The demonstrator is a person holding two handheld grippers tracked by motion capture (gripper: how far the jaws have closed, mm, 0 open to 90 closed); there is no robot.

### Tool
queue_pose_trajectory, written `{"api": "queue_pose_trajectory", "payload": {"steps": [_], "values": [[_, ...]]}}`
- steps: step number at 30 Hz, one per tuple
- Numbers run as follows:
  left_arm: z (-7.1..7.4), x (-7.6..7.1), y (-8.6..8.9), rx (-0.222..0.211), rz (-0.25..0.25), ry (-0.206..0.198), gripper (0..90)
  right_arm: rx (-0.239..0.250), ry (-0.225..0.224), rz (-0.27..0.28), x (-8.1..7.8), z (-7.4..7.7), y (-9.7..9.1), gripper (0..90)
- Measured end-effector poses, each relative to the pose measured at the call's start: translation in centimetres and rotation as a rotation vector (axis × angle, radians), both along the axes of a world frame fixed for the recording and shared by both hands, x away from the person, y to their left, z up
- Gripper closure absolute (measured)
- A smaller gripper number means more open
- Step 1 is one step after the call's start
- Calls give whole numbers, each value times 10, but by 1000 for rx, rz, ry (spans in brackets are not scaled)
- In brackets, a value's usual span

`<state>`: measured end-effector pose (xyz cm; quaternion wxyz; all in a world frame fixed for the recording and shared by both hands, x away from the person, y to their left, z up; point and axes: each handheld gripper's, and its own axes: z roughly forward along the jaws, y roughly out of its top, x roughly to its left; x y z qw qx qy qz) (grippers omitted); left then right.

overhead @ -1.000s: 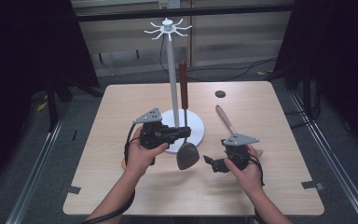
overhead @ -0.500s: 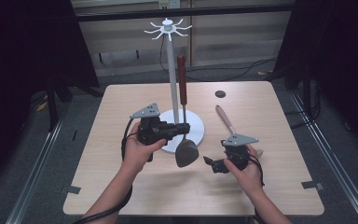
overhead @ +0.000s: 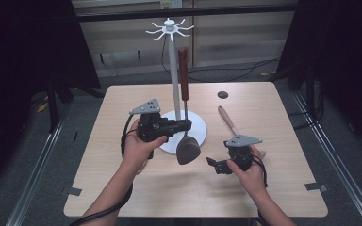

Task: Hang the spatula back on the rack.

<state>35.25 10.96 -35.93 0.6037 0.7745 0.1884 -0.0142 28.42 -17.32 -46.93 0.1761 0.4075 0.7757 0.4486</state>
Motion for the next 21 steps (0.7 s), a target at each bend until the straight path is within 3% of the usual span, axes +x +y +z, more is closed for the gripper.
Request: {"api": "queue_pose_trajectory", "payload": {"steps": [15,21], "values": [[11,8,5,0,24,-26,847,1,-10,7,0,3,-1,60],[14,14,8,-33,31,-27,847,3,-10,9,-1,4,0,60]]}}
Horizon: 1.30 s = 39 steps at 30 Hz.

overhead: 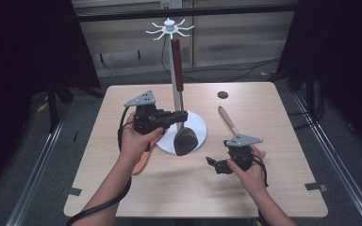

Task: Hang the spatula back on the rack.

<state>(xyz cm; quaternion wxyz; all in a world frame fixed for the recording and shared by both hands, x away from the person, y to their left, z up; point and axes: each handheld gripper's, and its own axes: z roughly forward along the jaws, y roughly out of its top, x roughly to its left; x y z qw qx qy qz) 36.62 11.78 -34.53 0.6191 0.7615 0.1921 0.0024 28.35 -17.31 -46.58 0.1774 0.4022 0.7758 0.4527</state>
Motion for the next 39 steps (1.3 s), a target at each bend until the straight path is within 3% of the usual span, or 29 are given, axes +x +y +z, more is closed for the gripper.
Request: {"api": "queue_pose_trajectory", "payload": {"steps": [17,20,26,36,39], "values": [[-1,8,3,-18,-16,5,847,1,1,11,-1,0,0,60],[-1,11,4,-45,-31,19,847,4,0,12,-1,0,0,60],[-1,11,2,-18,-14,10,847,5,3,14,0,1,0,60],[4,11,-6,-5,-52,-14,847,6,6,12,0,0,-2,60],[4,14,-7,-13,-51,-1,847,7,8,10,0,0,-2,60]]}}
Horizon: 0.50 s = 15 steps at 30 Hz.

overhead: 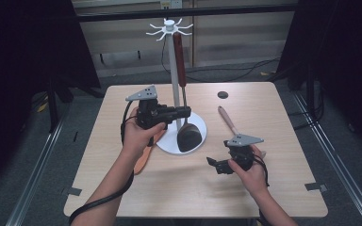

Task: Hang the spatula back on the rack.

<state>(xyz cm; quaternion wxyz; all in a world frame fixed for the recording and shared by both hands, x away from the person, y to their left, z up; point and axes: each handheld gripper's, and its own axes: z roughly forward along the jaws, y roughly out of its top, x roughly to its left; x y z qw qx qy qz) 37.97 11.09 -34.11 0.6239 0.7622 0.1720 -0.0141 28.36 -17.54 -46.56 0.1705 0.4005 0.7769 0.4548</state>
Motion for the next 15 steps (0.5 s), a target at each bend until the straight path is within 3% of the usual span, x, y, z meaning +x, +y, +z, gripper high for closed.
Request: {"api": "queue_pose_trajectory", "payload": {"steps": [11,12,15], "values": [[-3,7,1,-8,-4,10,846,-1,6,1,0,-1,-1,60],[-4,7,1,-27,-4,14,846,-3,6,2,0,-1,-1,60],[-7,9,4,-29,5,23,846,-4,7,4,1,-1,0,60]]}}
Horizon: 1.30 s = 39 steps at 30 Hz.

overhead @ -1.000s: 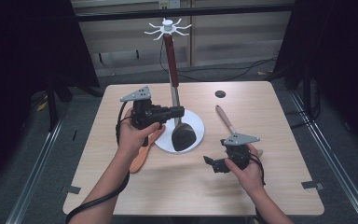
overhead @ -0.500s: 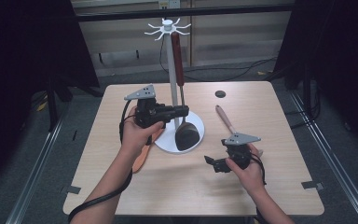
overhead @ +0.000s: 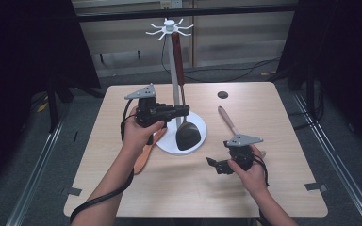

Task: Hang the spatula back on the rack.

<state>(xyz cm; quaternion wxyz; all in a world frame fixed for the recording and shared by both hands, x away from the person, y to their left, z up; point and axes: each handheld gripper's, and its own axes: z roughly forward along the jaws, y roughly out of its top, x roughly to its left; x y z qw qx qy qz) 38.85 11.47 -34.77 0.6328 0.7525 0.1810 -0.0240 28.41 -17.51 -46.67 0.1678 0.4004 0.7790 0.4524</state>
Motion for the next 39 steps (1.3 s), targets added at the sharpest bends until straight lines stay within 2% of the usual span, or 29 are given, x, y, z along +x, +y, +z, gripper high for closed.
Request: {"api": "queue_pose_trajectory", "payload": {"steps": [7,13,18,21,27,31,32,36,39], "values": [[-1,3,0,-4,-3,1,844,2,0,2,0,0,0,60],[-3,7,-3,-30,-1,27,845,0,-2,3,0,0,0,60],[-5,11,0,-14,28,10,841,-1,-1,5,0,0,0,60],[-6,12,0,-31,36,18,836,-1,0,5,0,0,0,60],[-7,12,7,-10,66,-6,835,-4,1,7,0,0,1,60],[-9,12,10,-23,77,-10,832,-6,-2,9,0,0,1,60],[-9,13,11,-12,91,-16,830,-5,-3,7,0,1,1,60],[-10,14,12,-19,103,-15,826,-5,-2,6,0,1,0,60],[-10,15,10,-11,105,-29,826,-5,0,7,0,0,0,60]]}}
